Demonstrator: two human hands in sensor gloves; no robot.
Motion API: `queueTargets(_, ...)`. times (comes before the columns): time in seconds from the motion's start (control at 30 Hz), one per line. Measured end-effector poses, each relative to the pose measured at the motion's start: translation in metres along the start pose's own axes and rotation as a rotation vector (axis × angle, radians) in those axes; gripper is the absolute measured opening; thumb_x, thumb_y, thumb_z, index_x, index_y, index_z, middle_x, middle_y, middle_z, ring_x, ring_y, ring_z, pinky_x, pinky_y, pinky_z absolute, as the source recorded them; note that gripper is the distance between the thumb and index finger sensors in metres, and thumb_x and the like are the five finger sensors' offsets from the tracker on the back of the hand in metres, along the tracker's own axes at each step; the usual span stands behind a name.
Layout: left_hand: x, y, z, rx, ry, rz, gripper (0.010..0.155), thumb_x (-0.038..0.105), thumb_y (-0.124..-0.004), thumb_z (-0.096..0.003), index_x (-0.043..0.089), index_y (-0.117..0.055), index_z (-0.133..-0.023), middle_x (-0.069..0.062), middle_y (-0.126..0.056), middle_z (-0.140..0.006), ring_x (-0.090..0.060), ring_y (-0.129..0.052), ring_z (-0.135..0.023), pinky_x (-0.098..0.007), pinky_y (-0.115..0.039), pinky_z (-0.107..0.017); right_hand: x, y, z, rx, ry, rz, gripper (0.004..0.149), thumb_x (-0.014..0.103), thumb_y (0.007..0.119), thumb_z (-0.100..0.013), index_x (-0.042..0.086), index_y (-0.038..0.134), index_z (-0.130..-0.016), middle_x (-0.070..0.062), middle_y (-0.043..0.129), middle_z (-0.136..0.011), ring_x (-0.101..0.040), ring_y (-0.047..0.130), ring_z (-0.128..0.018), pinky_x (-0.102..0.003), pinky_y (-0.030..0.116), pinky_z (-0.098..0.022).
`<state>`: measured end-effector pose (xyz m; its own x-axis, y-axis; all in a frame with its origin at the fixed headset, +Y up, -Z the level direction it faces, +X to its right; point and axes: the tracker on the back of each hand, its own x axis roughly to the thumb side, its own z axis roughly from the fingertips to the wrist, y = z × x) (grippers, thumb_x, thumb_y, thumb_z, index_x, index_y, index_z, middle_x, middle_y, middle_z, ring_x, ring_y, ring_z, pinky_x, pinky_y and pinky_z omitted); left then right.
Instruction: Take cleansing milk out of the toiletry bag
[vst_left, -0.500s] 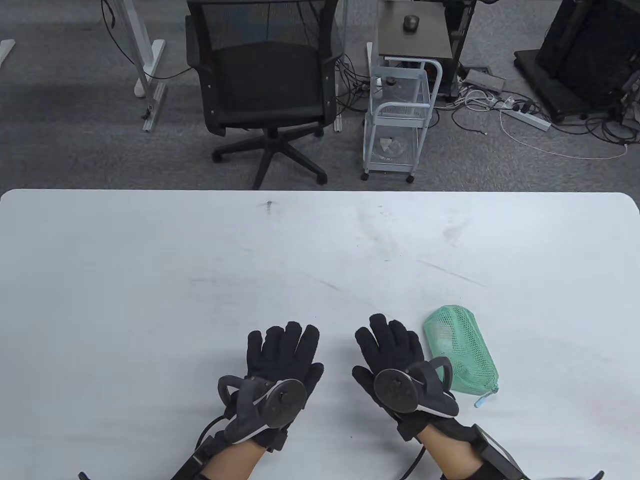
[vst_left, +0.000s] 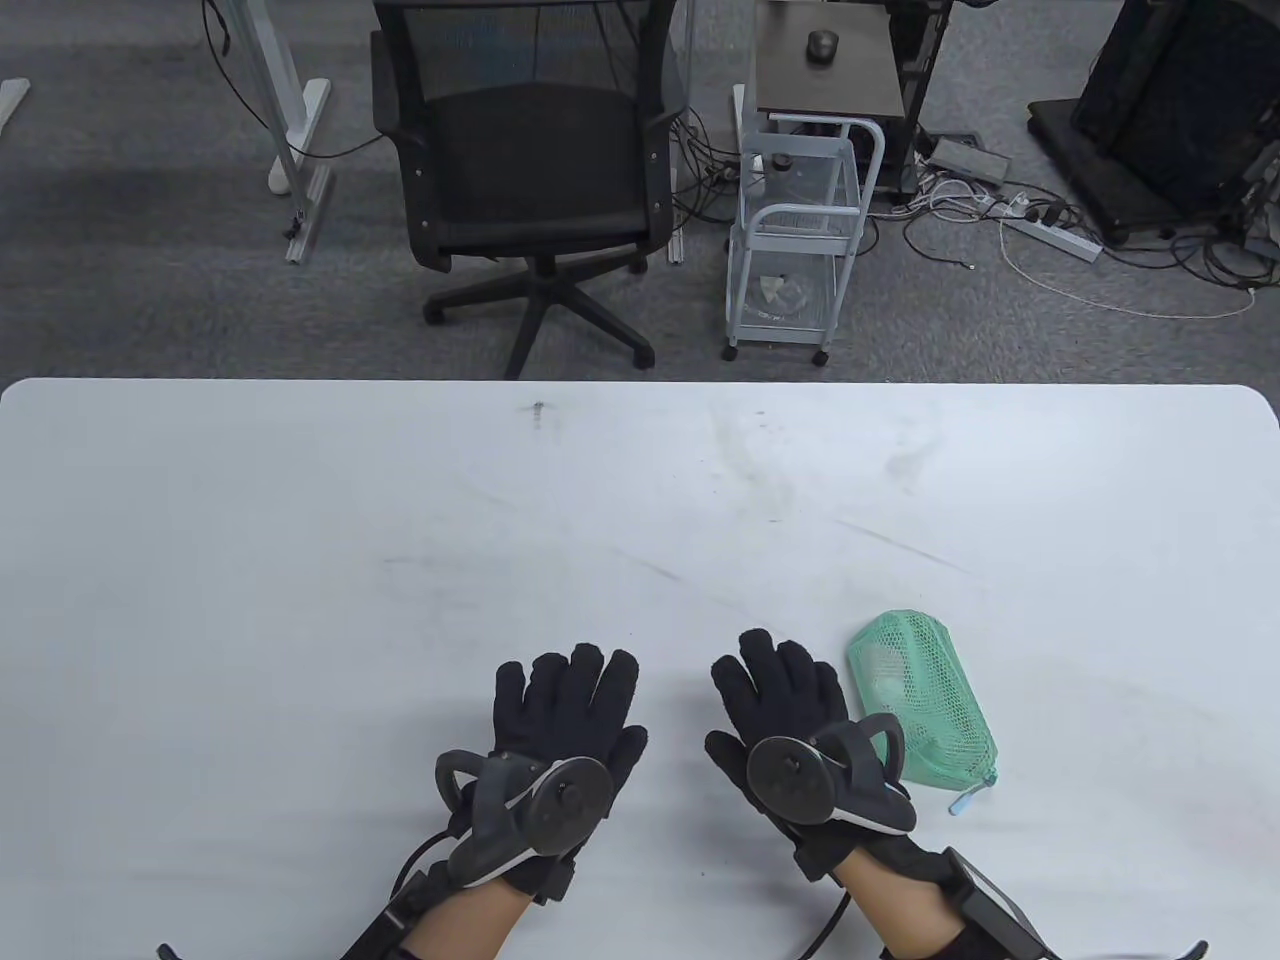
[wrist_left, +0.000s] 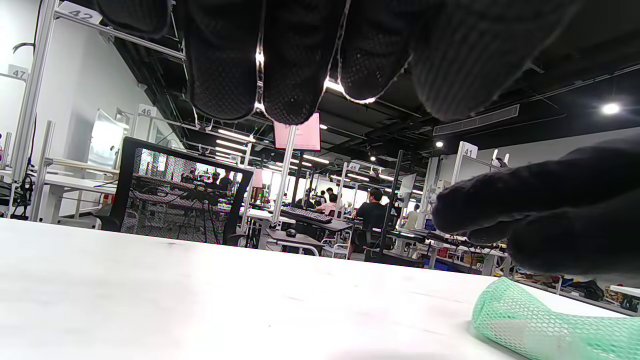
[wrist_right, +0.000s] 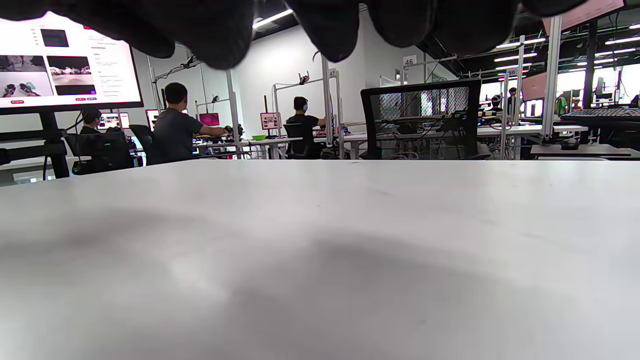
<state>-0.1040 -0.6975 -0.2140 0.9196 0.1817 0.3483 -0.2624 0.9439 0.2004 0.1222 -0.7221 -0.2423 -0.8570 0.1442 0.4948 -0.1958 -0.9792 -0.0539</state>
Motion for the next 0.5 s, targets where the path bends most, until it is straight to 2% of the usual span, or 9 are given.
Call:
queueTargets(0.27,-0.001,0.0,0.0,0.001,0.006,-0.001,0.066,0.05,-0.082,-0.0514,0.027,-0.065,-0.111,-0.014,-0.076,-0.115,-0.05,-0.079,-0.1,-0.071,-0.049,-0.074,-0.008,-0.007,0.0,-0.03,0.043,-0.01,0.067,0.042,0.077,-0.058,0.002,0.063,-0.11,-0.037,0.05,-0.118,-0.073,0.057,-0.094,-0.078,0.05,-0.064)
queueTargets(0.5,-0.007,0.001,-0.002,-0.001,0.03,-0.002,0.066,0.05,-0.082,-0.0514,0.026,-0.066,-0.111,-0.014,-0.076,-0.115,-0.05,-0.08,-0.099,-0.071,-0.05,-0.074,-0.034,-0.022,0.002,-0.056,0.149,-0.042,0.062,0.04,0.077,-0.058,0.0,0.069,-0.106,-0.037,0.053,-0.117,-0.073,0.058,-0.093,-0.078,0.05,-0.064)
